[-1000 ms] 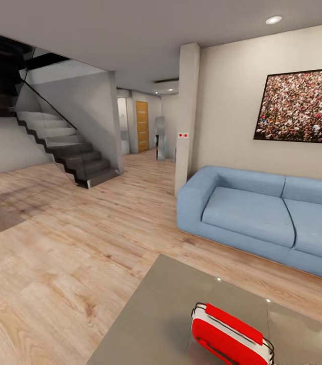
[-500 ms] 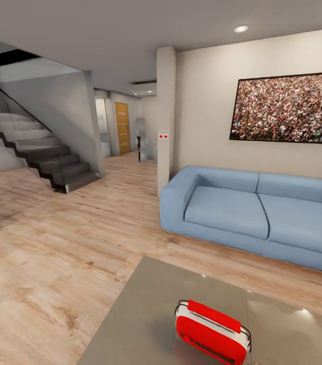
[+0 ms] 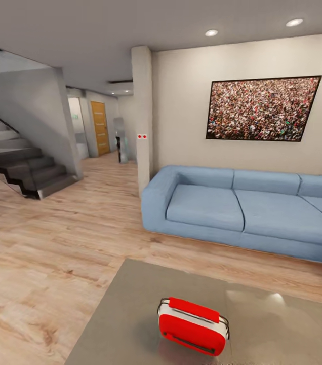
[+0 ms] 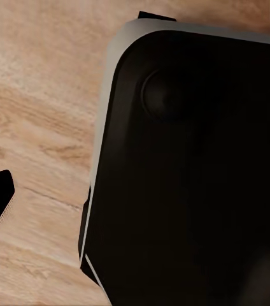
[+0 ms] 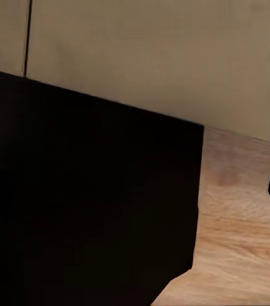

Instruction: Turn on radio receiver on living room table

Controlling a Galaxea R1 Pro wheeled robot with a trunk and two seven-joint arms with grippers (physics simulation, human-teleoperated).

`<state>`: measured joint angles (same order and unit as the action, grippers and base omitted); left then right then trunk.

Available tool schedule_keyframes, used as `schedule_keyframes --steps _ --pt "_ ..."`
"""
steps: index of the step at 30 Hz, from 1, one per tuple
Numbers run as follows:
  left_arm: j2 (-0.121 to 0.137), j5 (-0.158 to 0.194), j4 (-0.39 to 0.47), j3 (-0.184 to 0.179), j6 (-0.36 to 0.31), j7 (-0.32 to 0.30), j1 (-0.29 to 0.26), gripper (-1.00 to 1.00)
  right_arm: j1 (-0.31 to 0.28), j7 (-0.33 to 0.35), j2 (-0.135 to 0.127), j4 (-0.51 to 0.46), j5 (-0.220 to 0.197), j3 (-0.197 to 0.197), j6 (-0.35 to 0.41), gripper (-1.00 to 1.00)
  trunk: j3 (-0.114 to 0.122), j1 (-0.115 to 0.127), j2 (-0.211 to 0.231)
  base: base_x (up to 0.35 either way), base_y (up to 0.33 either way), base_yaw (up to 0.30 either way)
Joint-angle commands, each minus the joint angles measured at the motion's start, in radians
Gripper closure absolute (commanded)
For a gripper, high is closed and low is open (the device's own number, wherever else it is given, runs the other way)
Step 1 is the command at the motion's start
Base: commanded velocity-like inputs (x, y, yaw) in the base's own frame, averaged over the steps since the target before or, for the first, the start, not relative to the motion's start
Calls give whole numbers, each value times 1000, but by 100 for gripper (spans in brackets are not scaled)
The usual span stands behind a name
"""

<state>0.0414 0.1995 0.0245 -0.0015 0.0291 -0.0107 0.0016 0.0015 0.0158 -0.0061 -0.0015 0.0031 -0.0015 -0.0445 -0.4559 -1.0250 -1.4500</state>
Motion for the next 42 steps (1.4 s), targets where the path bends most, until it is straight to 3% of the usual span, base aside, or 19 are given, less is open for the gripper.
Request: schedule_keyframes --steps 1,15,42 --pt "0 0 0 0 0 0 0 -100 0 0 0 0 0 0 0 -100 0 0 0 0 0 -282" --pt "0 0 0 0 0 0 0 -100 0 1 -2 0 0 3 -3 -100 -5 0 0 0 0 -252" --pt "2 1 0 1 0 0 0 -100 0 0 0 0 0 3 -3 -100 -5 0 0 6 0 -6"
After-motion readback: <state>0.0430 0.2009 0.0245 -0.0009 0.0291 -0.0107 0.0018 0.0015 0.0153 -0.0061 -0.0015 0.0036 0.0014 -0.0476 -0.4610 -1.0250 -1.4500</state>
